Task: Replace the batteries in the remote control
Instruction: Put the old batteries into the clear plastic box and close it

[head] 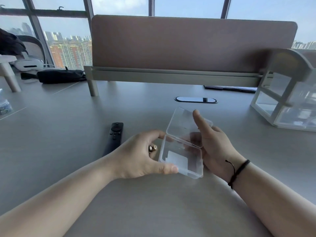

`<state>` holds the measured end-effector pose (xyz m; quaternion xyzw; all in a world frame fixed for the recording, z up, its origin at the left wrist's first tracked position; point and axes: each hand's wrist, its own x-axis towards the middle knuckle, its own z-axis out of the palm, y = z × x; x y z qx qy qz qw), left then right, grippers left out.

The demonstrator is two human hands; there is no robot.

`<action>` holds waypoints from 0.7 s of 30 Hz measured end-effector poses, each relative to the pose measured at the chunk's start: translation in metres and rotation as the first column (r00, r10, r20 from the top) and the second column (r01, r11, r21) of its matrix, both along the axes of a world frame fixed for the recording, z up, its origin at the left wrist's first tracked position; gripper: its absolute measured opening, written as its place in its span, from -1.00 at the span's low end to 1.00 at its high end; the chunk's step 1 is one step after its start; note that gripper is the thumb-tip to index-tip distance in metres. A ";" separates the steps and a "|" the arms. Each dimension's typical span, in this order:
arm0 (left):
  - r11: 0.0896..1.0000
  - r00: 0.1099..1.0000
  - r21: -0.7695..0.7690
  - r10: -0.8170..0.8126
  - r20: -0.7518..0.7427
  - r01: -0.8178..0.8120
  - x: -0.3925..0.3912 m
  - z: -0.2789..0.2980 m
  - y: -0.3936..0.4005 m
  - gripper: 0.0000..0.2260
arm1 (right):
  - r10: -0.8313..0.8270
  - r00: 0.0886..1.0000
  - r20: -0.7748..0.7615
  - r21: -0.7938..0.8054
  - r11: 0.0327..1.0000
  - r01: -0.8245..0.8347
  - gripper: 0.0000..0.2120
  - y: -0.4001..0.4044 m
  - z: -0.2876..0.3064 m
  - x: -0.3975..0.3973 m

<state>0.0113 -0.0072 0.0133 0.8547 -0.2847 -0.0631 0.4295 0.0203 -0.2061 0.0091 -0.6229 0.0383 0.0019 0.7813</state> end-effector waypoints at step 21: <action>0.961 0.881 0.242 0.004 0.473 -0.135 -0.003 -0.009 -0.001 -0.58 | 0.353 0.871 0.341 -0.642 0.764 -0.058 -0.60 0.016 -0.017 -0.007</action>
